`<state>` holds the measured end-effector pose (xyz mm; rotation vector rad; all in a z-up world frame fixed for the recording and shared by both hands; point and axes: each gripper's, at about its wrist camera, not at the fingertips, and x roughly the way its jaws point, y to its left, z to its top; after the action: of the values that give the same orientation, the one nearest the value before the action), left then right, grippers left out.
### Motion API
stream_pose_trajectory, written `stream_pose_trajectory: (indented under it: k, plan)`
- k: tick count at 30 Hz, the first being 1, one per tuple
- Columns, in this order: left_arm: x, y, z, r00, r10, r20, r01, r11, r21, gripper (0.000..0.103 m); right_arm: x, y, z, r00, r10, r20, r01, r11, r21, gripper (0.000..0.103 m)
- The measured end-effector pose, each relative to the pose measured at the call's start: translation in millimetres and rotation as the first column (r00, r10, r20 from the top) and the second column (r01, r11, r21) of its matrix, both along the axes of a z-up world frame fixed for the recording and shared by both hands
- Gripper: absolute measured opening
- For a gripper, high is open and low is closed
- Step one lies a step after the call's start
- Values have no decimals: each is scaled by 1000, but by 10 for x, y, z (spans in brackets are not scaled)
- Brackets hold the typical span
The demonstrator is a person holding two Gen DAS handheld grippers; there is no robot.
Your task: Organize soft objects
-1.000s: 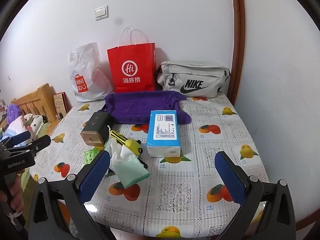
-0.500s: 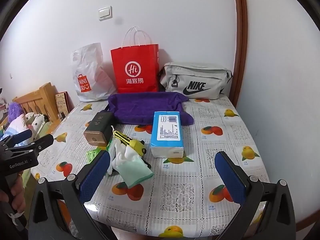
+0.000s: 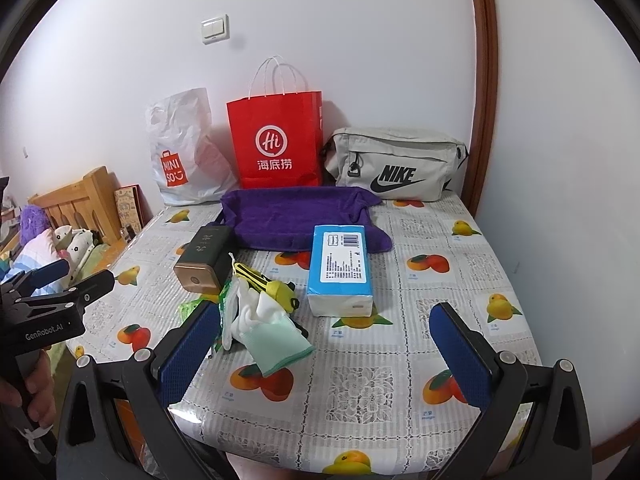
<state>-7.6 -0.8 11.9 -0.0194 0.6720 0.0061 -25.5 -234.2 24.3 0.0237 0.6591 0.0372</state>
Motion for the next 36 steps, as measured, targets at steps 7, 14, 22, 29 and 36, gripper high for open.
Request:
stream_pose_trajectory:
  k: [7,14,22,29,36]
  plan:
    - [-2,-4,18,1000,5,2,-5,1000,3,103,-24,19,22,1000,-1,8,1,1000,3,103]
    - [-6,-5,31,1000,5,2,-5,1000,5,103,-28,16,34,1000,-1,10,1,1000,4,103]
    - [-17,-1,32,1000,4,5,-4,1000,4,103,-49,35,60,1000,3,13,-3,1000,0,103]
    - [-23,-7,31,1000,6,6,-6,1000,6,103,-55,33,65,1000,3,15,-3,1000,2,103]
    - [-35,-14,33,1000,3,6,-3,1000,6,103,-56,31,65,1000,4,15,-4,1000,2,103]
